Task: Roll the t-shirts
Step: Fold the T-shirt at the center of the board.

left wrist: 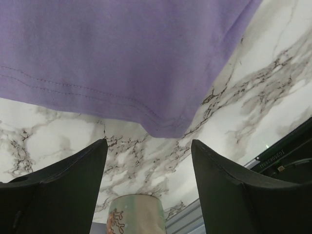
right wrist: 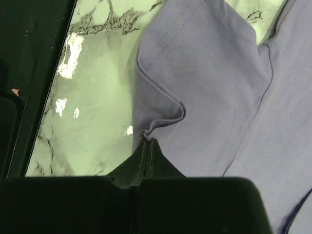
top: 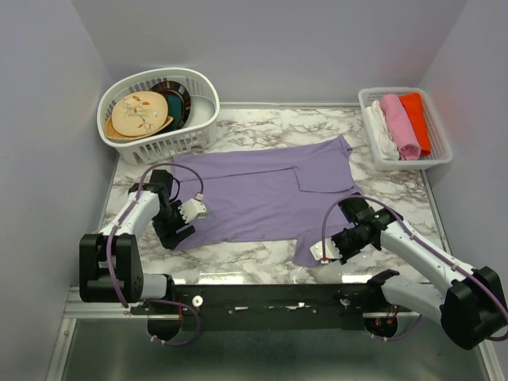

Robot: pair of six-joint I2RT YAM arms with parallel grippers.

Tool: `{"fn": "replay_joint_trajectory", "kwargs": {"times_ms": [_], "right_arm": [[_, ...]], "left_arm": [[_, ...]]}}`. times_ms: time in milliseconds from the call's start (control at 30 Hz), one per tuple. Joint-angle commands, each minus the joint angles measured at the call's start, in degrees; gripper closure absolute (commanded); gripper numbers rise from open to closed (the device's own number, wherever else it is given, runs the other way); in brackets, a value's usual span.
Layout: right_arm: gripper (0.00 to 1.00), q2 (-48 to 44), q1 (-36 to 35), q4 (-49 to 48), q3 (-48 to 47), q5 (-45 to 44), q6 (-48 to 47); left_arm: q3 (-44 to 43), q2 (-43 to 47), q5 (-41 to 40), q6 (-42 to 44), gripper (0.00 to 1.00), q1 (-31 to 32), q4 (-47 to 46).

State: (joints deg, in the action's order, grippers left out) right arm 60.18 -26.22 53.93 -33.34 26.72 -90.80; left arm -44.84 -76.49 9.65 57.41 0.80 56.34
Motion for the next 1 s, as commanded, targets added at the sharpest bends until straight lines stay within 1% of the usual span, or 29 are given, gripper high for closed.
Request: {"fn": "replay_joint_trajectory", "kwargs": {"times_ms": [0, 67, 200, 267, 300, 367, 500, 767, 900, 967], "right_arm": [[0.99, -0.86, -0.41, -0.32, 0.65, 1.49, 1.24], [0.99, -0.86, -0.41, -0.14, 0.73, 1.49, 1.24], [1.00, -1.03, -0.41, -0.14, 0.74, 1.67, 2.03], [0.99, -0.86, -0.41, -0.23, 0.82, 1.93, 2.39], [1.00, -0.77, -0.41, -0.23, 0.82, 1.93, 2.47], [1.00, -0.68, -0.41, -0.32, 0.74, 1.85, 2.39], [0.99, -0.51, -0.41, -0.14, 0.56, 1.49, 3.00], [0.99, -0.59, -0.41, -0.50, 0.82, 1.76, 3.97], [0.99, -0.51, -0.41, -0.58, 0.82, 1.76, 3.79], [0.99, -0.68, -0.41, -0.58, 1.00, 1.76, 3.88]], "left_arm": [[2.73, -2.26, -2.70, -3.79, 0.23, -0.27, -5.08], [3.88, -2.61, -3.76, -6.06, 0.23, -0.27, -7.28], [5.98, -2.17, -3.76, -7.92, 0.23, -0.36, -9.75], [6.60, -2.35, -4.02, -8.19, 0.26, -0.27, -10.28], [7.04, -2.52, -4.02, -8.97, 0.29, -0.36, -10.98], [7.31, -2.79, -3.94, -9.50, 0.30, -0.27, -11.25], [5.82, -2.18, -0.52, -10.21, 0.32, -0.36, -7.66], [7.57, 1.60, 1.42, -7.05, 0.33, -0.27, -2.90], [6.96, 0.29, 1.77, -8.10, 0.40, -0.27, -3.34], [6.61, -0.33, 2.21, -8.54, 0.42, -0.36, -3.25]]}}
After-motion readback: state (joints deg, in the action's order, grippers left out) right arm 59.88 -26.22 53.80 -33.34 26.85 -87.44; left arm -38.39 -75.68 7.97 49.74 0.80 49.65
